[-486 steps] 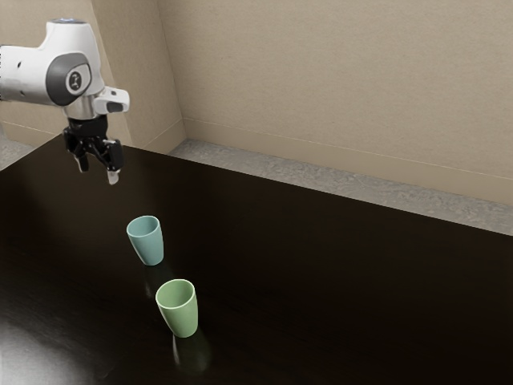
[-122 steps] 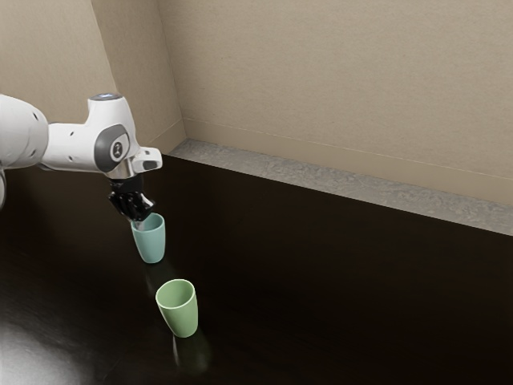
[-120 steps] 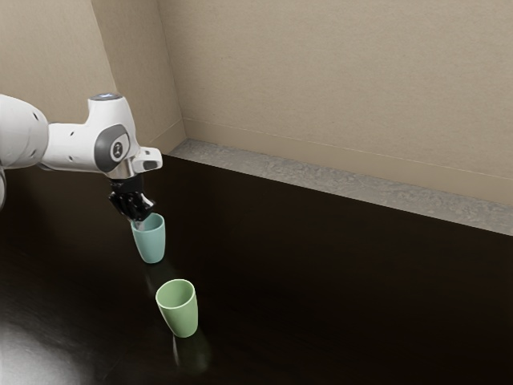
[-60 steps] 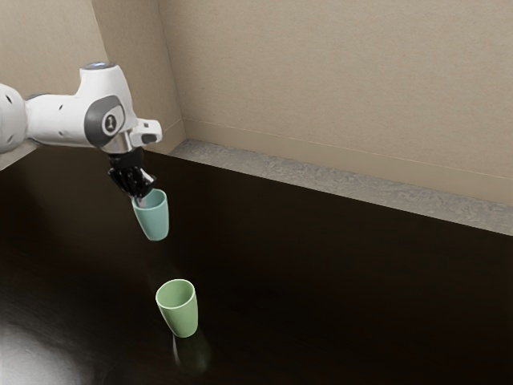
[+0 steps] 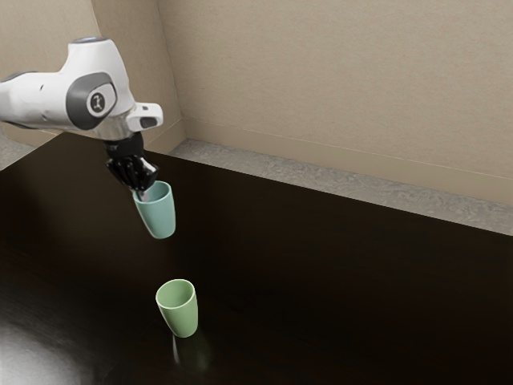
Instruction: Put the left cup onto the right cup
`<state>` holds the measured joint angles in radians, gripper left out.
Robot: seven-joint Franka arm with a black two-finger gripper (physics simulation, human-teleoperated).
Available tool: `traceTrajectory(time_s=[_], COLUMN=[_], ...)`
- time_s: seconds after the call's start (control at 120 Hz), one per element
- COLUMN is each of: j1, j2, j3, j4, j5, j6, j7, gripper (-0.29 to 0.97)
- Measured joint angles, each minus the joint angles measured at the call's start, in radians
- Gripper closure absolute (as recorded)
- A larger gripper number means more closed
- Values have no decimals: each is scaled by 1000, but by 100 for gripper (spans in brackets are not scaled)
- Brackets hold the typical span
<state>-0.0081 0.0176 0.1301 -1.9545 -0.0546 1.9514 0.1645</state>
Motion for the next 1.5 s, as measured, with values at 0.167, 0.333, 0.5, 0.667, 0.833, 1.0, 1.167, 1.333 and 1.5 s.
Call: traceTrajectory(time_s=[0.167,0.333,0.5,0.667,0.833,1.0,1.167,1.333,1.5], j1=[-11,-14,-11,-10,-8,-8,-6,-4,-5], j2=[-46,-80,-112,-148,-177,-189,-196,-203,-219], j3=[-31,-67,-86,-109,-113,-118,-121,-122,-123], j4=[-39,-64,-112,-155,-198,-222,-250,-277,-298], j5=[-6,-18,-43,-58,-75,-87,-106,-126,-132], j6=[-14,-34,-44,-49,-49,-48,-45,-42,-47], j7=[-51,-110,-169,-230,-283,-335,-377,-412,-444], gripper=[79,79,79,79,79,79,79,79,79])
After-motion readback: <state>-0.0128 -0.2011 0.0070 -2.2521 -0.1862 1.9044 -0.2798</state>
